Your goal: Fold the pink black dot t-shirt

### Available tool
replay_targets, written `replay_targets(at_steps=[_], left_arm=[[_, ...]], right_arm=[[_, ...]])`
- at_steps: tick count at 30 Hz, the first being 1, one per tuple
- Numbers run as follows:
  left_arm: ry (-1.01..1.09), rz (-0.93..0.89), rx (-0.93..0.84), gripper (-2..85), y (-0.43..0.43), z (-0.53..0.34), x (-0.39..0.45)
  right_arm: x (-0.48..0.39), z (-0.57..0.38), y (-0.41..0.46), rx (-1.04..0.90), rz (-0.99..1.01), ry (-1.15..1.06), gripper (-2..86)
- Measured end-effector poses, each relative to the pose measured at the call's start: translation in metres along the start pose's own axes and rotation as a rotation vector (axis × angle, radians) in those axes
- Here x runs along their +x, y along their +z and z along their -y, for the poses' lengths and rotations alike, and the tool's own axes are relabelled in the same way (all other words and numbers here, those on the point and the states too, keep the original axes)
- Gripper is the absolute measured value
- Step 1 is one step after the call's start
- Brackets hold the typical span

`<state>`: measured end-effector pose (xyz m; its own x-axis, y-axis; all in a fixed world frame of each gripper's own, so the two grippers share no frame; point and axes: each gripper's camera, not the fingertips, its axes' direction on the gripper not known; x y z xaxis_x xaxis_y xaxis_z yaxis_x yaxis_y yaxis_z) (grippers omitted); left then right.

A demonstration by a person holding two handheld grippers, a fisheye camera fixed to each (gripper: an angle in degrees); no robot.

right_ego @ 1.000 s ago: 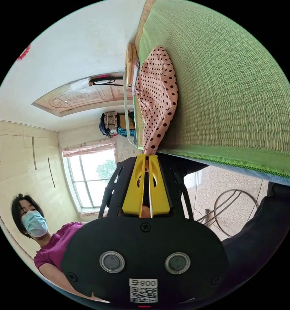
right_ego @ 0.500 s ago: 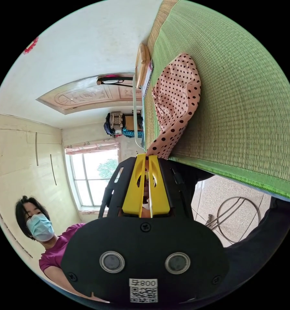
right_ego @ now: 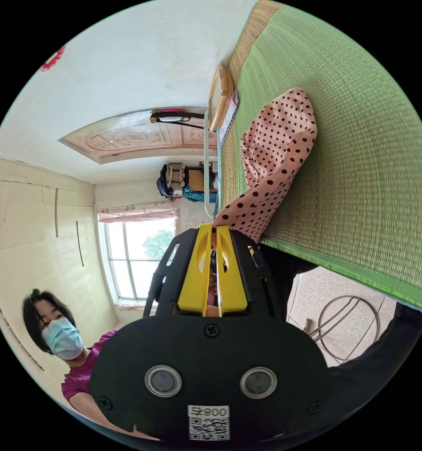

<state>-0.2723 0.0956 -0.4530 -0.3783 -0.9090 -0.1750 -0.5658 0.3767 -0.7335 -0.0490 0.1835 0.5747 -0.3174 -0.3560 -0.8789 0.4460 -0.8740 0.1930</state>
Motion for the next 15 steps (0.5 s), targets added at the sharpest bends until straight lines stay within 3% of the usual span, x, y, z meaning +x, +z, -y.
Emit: replay_targets(at_steps=[15], left_arm=[[-0.021, -0.033, 0.109, 4.9, -0.004, 0.010, 0.003]], right_arm=[[0.019, -0.012, -0.034, 0.017, -0.024, 0.019, 1.0]])
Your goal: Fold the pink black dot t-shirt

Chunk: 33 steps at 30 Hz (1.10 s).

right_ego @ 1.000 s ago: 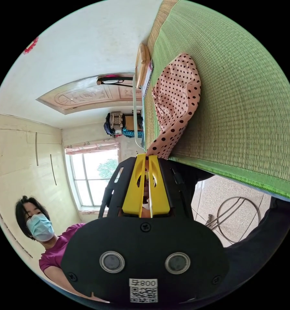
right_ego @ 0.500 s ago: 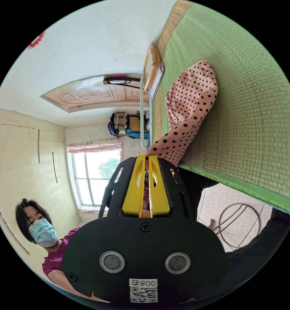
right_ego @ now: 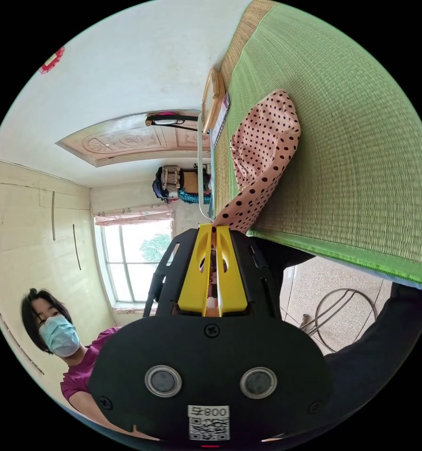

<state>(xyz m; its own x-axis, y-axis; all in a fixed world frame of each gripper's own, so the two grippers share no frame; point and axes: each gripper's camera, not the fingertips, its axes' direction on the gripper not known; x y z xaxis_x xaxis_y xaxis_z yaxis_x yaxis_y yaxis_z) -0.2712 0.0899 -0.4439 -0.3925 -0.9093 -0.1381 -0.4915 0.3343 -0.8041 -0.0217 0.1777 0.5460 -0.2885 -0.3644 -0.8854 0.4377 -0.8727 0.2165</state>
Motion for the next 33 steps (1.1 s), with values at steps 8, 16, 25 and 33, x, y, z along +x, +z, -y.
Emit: replay_targets(at_steps=[8, 16, 25, 33], left_arm=[[0.061, 0.045, -0.064, 4.0, 0.010, -0.021, 0.022], [0.118, 0.086, -0.141, 4.0, 0.036, -0.053, 0.051], [0.220, 0.053, -0.172, 3.9, 0.084, -0.087, 0.107], [0.337, -0.017, -0.220, 3.9, 0.140, -0.122, 0.174]], right_arm=[[0.037, -0.032, -0.031, -0.029, 0.001, 0.038, 0.9], [0.065, -0.069, -0.062, -0.037, 0.025, 0.052, 1.1], [0.062, -0.101, -0.109, -0.015, 0.069, -0.040, 1.1], [0.042, -0.140, -0.163, 0.024, 0.109, -0.171, 1.1]])
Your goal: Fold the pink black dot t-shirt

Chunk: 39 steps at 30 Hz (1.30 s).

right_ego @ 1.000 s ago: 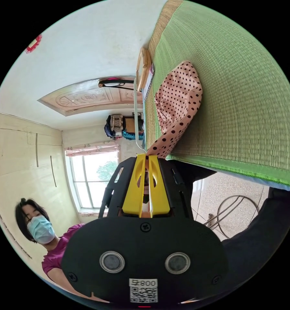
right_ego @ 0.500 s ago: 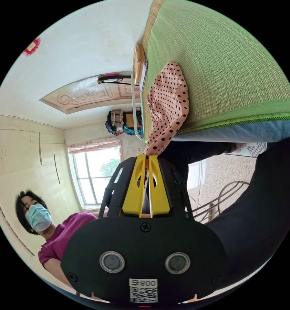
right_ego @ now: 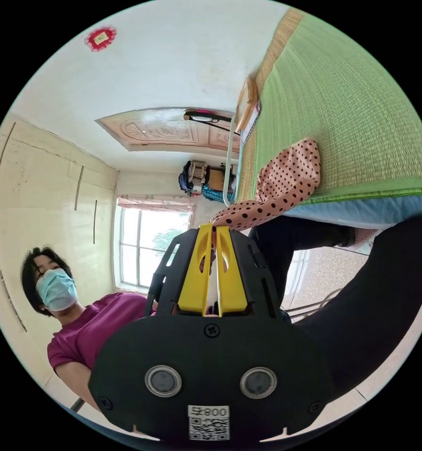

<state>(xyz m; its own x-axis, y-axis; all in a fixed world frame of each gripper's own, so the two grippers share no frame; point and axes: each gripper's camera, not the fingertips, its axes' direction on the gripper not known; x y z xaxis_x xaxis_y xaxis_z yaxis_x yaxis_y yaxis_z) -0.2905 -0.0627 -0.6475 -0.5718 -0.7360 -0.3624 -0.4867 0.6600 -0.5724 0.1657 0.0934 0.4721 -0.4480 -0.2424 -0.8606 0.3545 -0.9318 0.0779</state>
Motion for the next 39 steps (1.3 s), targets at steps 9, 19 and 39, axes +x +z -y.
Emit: replay_targets(at_steps=[9, 19, 39], left_arm=[[0.165, -0.075, -0.077, 3.7, 0.100, 0.008, 0.097], [0.266, -0.100, -0.211, 3.7, 0.261, 0.039, 0.183], [0.632, -0.071, -0.283, 3.6, 0.784, 0.209, 0.412]], right_arm=[[-0.048, -0.046, -0.077, 0.101, 0.042, -0.175, 1.0], [-0.087, -0.079, -0.186, 0.208, 0.012, -0.325, 0.8], [-0.170, 0.100, -0.566, 0.527, -0.203, -0.492, 0.8]])
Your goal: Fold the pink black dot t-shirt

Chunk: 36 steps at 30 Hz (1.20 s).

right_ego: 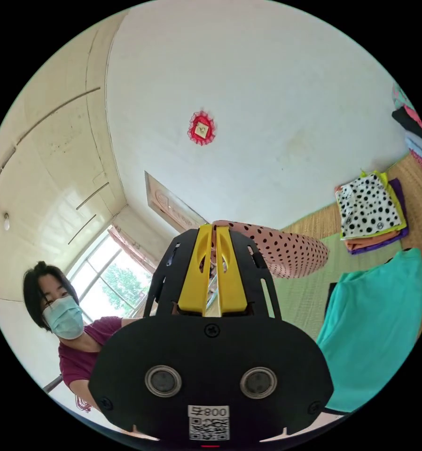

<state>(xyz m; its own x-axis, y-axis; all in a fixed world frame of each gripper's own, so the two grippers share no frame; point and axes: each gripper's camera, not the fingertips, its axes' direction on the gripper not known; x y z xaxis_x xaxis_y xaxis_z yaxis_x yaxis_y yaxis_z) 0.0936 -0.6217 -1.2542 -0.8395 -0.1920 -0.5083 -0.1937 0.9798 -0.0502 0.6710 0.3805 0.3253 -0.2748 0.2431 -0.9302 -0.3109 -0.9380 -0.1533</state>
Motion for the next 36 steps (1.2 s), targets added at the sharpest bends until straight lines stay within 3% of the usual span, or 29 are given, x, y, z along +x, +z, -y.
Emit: replay_targets(at_steps=[5, 10, 13, 25, 36], left_arm=[[0.028, -0.013, -0.121, 3.5, 0.145, 0.016, -0.016], [-0.166, -0.001, -0.370, 3.3, 0.292, -0.046, -0.085], [-0.224, -0.009, -0.449, 3.2, 0.337, -0.077, -0.103], [-0.260, 0.071, -0.526, 3.0, 0.440, -0.105, -0.124], [-0.302, 0.109, -0.564, 2.7, 0.484, -0.118, -0.160]], right_arm=[[0.045, -0.014, -0.125, 0.074, -0.153, 0.035, 0.8], [0.132, -0.099, -0.219, 0.141, -0.215, 0.275, 0.8], [0.167, -0.142, -0.252, 0.137, -0.235, 0.368, 0.8], [0.200, -0.170, -0.308, 0.086, -0.254, 0.443, 0.7], [0.205, -0.193, -0.327, 0.163, -0.296, 0.497, 0.3]])
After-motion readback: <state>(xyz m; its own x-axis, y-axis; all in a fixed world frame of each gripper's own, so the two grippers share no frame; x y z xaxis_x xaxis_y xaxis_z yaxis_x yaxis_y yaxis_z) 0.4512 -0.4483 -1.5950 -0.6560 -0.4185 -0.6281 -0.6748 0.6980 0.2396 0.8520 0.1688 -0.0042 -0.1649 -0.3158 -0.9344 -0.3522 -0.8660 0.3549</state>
